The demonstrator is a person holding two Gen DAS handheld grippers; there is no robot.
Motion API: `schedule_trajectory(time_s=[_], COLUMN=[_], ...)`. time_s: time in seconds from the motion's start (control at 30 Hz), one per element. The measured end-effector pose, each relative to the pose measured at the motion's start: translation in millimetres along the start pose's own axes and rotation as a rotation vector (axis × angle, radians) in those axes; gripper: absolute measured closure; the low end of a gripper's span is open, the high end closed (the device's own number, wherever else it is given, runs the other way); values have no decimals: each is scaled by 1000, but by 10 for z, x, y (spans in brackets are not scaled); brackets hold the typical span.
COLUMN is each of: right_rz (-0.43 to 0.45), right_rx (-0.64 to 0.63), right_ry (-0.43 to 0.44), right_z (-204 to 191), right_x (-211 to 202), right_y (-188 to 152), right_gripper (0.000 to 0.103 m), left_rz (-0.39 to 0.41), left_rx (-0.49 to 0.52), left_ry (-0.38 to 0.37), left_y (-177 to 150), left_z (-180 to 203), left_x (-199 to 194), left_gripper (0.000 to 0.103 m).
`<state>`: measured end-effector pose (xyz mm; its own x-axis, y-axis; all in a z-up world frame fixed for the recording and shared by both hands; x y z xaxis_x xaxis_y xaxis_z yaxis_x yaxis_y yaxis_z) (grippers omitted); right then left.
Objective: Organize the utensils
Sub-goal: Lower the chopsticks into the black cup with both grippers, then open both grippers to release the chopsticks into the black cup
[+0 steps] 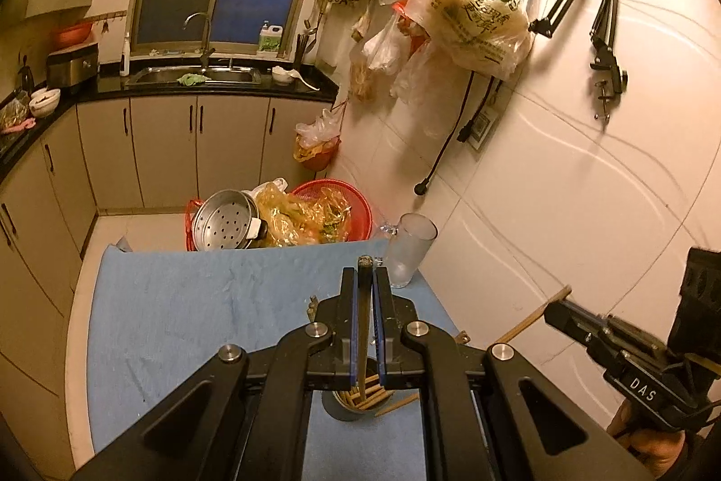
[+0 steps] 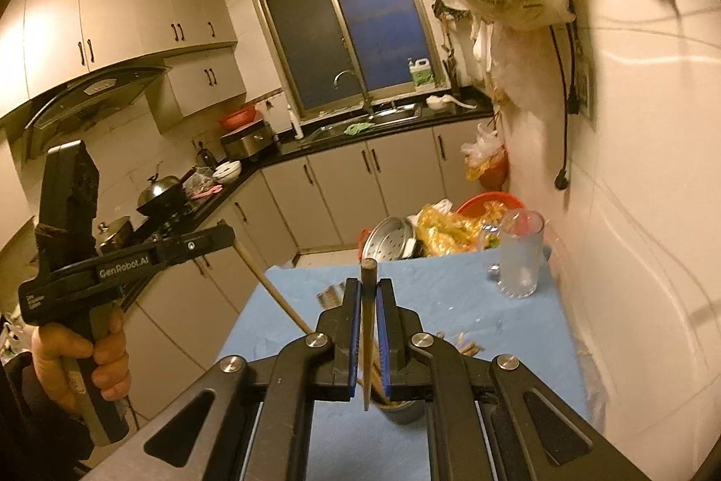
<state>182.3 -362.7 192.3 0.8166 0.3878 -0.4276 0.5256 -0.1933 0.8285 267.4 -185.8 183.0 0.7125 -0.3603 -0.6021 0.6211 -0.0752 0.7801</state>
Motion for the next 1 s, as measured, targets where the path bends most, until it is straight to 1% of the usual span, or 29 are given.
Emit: schedule_trajectory(time_s=[0.17, 0.3, 0.67, 1.0], right_rz=[16, -1, -100, -157], right_rx=[-58, -87, -64, -40], right_ry=[-43, -64, -77, -67], right_z=[-31, -29, 143, 232], right_x=[84, 237, 532, 657], right_y=[48, 16, -287, -523], right_gripper=[95, 95, 95, 95], left_rz=[-8, -31, -115, -143], left_rx=[35, 53, 50, 60], left_ry=[18, 29, 45, 63], left_y=[-53, -158, -457, -565], left_z=[107, 167, 163, 165], left_x=[143, 282, 567, 680], left_gripper=[97, 97, 97, 97])
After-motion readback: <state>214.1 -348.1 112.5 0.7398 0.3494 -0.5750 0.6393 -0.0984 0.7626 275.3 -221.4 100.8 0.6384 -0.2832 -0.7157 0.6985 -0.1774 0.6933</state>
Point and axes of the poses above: each gripper's, at about its wrist camera, not at the fingertips, and x roughly the way its jaws point, z to its right, y to its top, the point moved 4 cm from there along x, roughly the way its jaws point, and after that the axes turned 11 degrees about y, right-handed, at the moved point
